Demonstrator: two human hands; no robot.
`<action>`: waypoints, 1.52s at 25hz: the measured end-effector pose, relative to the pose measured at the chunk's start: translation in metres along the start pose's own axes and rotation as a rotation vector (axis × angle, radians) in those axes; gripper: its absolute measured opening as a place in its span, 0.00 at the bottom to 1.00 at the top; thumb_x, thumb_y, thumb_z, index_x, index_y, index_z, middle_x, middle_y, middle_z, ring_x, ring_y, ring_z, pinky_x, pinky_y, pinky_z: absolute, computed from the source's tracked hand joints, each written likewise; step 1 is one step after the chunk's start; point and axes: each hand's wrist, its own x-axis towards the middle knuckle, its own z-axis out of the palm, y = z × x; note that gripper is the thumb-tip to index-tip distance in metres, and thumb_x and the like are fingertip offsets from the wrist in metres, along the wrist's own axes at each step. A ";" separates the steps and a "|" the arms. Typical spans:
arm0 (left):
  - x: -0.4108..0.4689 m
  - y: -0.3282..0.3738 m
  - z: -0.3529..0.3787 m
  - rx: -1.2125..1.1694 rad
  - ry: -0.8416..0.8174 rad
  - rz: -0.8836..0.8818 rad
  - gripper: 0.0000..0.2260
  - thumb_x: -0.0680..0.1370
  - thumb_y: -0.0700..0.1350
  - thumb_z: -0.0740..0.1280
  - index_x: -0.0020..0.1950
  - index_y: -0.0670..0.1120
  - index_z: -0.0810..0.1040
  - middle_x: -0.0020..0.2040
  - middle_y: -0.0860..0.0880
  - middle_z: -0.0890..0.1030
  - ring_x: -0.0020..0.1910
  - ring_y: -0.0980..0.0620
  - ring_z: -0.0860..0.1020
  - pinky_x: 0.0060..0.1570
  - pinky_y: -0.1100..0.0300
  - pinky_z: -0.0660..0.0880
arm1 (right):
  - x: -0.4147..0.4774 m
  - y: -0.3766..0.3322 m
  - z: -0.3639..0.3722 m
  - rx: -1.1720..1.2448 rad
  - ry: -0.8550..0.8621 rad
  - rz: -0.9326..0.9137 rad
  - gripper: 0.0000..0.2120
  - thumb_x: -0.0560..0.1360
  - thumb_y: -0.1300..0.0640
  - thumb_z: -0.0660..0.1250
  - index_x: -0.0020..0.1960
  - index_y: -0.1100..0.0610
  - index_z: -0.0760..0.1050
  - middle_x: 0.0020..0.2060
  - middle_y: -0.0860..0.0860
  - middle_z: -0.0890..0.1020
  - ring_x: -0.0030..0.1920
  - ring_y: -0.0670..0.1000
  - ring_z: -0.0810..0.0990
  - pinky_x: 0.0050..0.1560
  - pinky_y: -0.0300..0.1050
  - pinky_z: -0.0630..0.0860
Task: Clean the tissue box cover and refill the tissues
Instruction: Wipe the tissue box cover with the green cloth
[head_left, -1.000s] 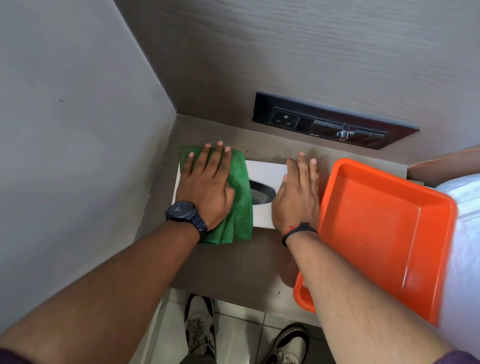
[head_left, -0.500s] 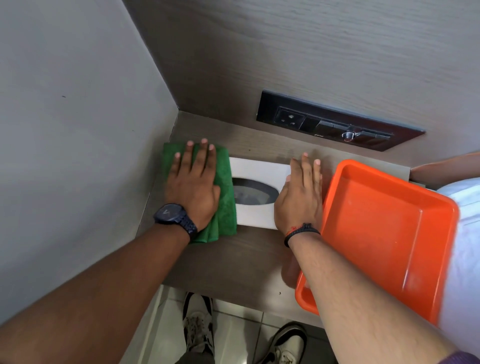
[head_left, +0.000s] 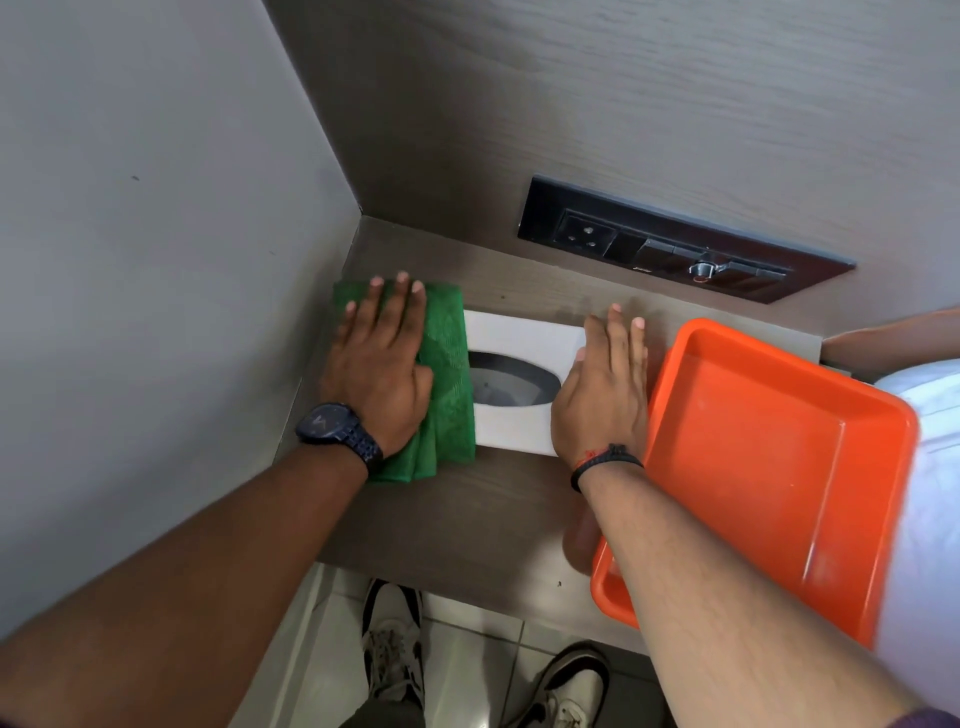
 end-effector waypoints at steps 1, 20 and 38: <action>-0.002 0.007 0.002 0.010 -0.011 0.034 0.33 0.70 0.45 0.55 0.76 0.41 0.56 0.76 0.41 0.59 0.75 0.40 0.56 0.73 0.44 0.51 | 0.000 0.000 0.001 -0.003 0.001 -0.002 0.22 0.78 0.61 0.50 0.71 0.60 0.64 0.75 0.56 0.63 0.76 0.59 0.53 0.75 0.55 0.53; -0.001 0.002 0.011 0.086 0.008 0.208 0.30 0.76 0.53 0.53 0.77 0.45 0.54 0.77 0.44 0.58 0.76 0.43 0.55 0.73 0.47 0.51 | -0.002 -0.001 -0.003 -0.047 -0.035 -0.008 0.25 0.78 0.51 0.51 0.72 0.59 0.63 0.76 0.57 0.61 0.77 0.59 0.53 0.75 0.54 0.52; -0.005 0.000 -0.006 -0.335 0.216 -0.196 0.26 0.77 0.57 0.59 0.69 0.41 0.69 0.66 0.38 0.74 0.64 0.38 0.71 0.61 0.45 0.68 | -0.006 -0.015 -0.019 -0.216 -0.008 -0.032 0.22 0.77 0.48 0.59 0.66 0.59 0.69 0.68 0.60 0.71 0.69 0.62 0.66 0.65 0.58 0.64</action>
